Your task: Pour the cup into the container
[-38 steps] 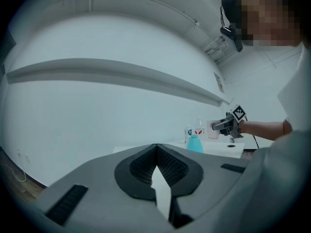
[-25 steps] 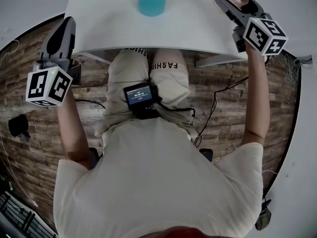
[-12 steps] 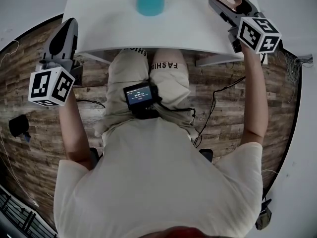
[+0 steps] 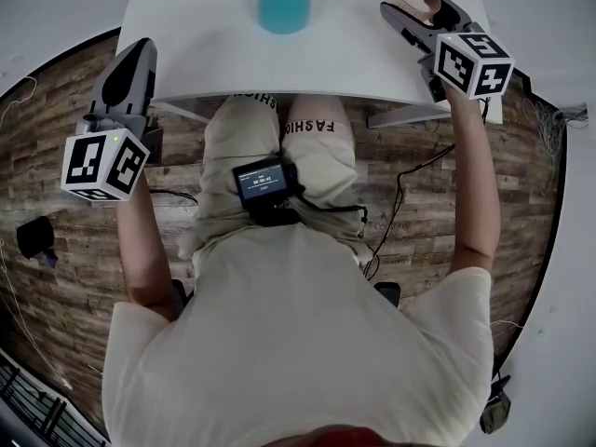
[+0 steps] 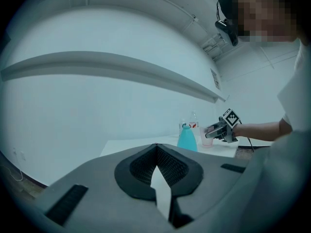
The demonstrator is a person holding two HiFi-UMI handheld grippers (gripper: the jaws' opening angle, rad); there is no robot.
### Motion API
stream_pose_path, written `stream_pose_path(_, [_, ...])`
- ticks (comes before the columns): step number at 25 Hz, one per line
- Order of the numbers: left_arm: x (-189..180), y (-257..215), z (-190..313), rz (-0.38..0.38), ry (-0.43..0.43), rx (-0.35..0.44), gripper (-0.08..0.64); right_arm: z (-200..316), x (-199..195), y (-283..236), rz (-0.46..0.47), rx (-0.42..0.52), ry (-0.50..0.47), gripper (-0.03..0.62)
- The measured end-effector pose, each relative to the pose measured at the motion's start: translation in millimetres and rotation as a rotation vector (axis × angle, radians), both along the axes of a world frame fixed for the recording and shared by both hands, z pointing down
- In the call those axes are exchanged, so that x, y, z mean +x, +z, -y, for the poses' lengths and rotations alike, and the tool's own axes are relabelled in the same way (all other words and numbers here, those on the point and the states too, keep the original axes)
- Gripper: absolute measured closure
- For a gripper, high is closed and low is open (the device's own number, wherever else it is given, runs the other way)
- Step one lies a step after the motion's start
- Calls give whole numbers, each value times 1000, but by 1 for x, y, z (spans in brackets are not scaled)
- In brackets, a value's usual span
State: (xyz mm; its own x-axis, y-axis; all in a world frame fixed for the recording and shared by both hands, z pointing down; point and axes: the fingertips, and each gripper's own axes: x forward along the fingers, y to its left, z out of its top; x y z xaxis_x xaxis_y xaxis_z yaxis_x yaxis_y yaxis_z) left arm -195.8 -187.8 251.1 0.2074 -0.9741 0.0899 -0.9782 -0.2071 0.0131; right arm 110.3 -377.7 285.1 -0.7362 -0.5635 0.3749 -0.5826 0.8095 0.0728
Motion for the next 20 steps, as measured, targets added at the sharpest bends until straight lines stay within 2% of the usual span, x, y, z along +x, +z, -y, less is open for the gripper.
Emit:
stream_pose_path(8, [8, 4, -1, -2, 10, -4, 549, -1, -3, 11, -14, -19, -12, 221])
stream_pose_path(20, [6, 6, -4, -7, 6, -12, 549, 4, -7, 21, 12, -71, 0, 221])
